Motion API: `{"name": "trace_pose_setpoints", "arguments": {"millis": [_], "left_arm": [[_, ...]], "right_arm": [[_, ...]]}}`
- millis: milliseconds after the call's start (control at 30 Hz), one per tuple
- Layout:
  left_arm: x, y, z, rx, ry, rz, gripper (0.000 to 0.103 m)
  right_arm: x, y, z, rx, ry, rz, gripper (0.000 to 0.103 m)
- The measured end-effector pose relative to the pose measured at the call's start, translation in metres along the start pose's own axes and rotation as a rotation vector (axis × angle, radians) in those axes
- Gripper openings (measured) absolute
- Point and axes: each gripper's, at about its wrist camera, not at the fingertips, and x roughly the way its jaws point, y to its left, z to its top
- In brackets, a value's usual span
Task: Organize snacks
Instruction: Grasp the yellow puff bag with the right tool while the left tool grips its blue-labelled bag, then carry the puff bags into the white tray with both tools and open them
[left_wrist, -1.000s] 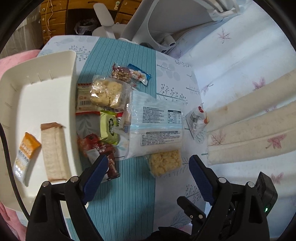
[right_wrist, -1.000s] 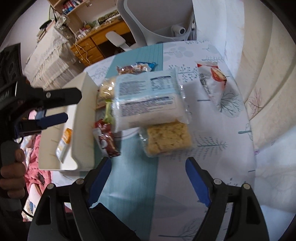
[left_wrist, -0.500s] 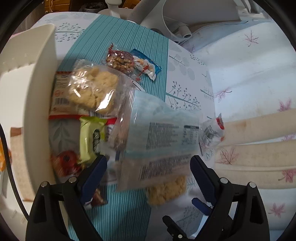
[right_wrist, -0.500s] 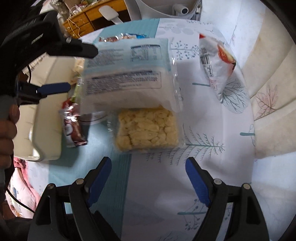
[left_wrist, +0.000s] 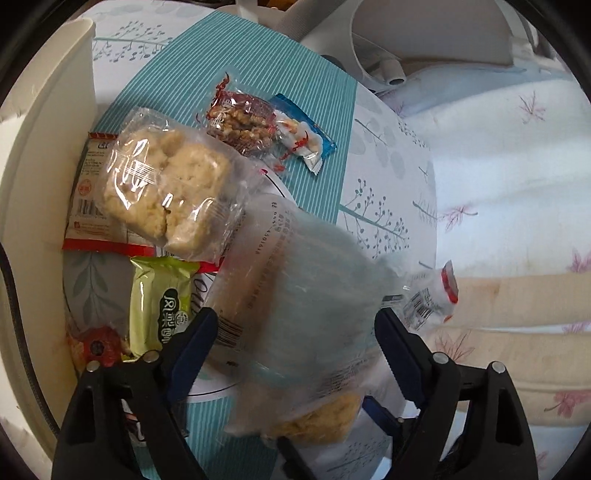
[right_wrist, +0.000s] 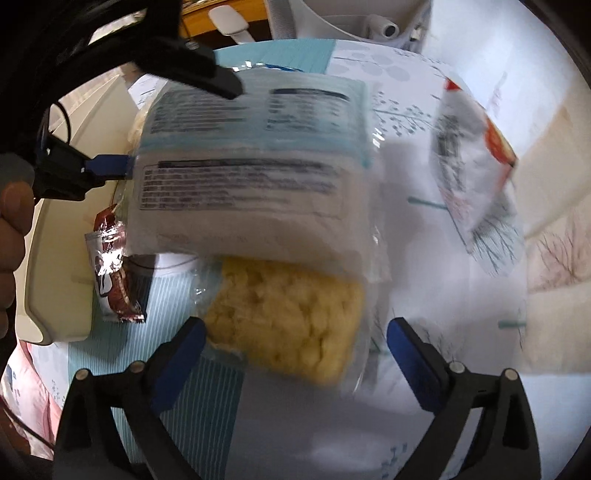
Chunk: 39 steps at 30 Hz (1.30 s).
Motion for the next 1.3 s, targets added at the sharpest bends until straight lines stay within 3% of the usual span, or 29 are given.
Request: {"name": "trace_pose_setpoints", "arguments": {"millis": [267,367,400,533,700,967,1300], "left_arm": [[0.0,-0.002,-0.001,-0.021,-0.018,0.041,0.067],[-0.006,-0.002,-0.002,-0.021,-0.027,0.047,0.058],[-0.008,-0.002,-0.003,-0.022,-0.03,0.046,0.051],[-0.017,-0.005,-0.006,-0.019,-0.038,-0.007,0.032],[-0.022,-0.013,-0.011,0.002,-0.037,-0.037,0.017],[-0.035,-0.026,-0.023,0.024,-0.043,-0.063,0.009],[-0.085,-0.044,-0.037,0.064,-0.122,-0.076,0.008]], "right_arm": [[0.009,0.004,0.013,-0.041,-0.008,0.012,0.102],[0.016,0.001,0.017,-0.038,0.007,0.036,0.102],[0.018,-0.001,0.019,-0.031,0.017,0.048,0.102],[0.02,-0.004,0.02,-0.016,0.029,0.089,0.092],[0.012,-0.002,0.018,-0.031,0.027,0.092,0.082],[0.002,-0.012,0.016,0.05,0.068,0.122,0.07],[-0.02,-0.047,0.007,0.145,0.069,0.166,0.068]]}}
